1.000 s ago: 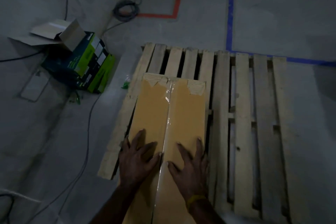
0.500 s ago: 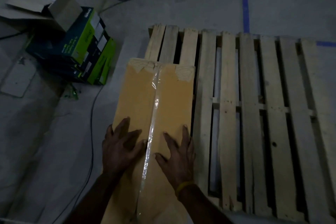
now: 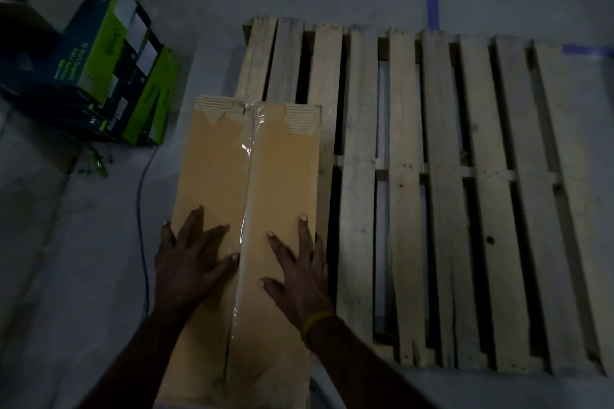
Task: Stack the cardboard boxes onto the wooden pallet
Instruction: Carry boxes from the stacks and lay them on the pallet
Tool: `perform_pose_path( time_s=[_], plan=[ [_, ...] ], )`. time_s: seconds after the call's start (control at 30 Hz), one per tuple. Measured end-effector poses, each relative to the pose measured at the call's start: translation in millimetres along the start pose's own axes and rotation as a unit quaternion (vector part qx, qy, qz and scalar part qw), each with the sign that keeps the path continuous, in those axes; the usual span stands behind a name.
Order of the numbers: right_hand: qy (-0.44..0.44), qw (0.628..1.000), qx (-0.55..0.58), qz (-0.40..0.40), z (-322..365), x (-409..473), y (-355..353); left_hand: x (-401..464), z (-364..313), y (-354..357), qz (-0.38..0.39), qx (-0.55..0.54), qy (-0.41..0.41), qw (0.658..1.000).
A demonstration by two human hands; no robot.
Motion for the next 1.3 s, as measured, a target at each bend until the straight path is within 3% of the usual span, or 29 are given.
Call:
perform_pose_path(
  time_s=[0.2, 0.4, 0.83, 1.3],
  plan=[
    [-0.027, 0.999, -0.001, -0.019, -25, -22, -31, -23, -65, -11, -0.005, -0.029, -0.051, 0.998],
    [-0.017, 0.998, -0.022, -0.048, -88, -73, -93, -55, -185, 6, -0.013, -0.042, 0.021, 0.999],
    [0.075, 0.974, -0.011, -0.213, -325, -253, -239, -166, -504, 37, 0.016, -0.015, 0.102, 0.995],
    [0.178, 0.938, 0.025, -0.297, -549, -468, -387, -290, -830, 52, 0.065, -0.005, 0.163, 0.984]
  ],
)
Point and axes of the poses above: each hand's wrist, its own x-axis towards the middle knuckle, its own y-axis out of the palm, z = x × y, the point moved 3 cm from there along x, towards the middle knuckle, and after that the axes turned 6 degrees about x, right-handed, at the moved point
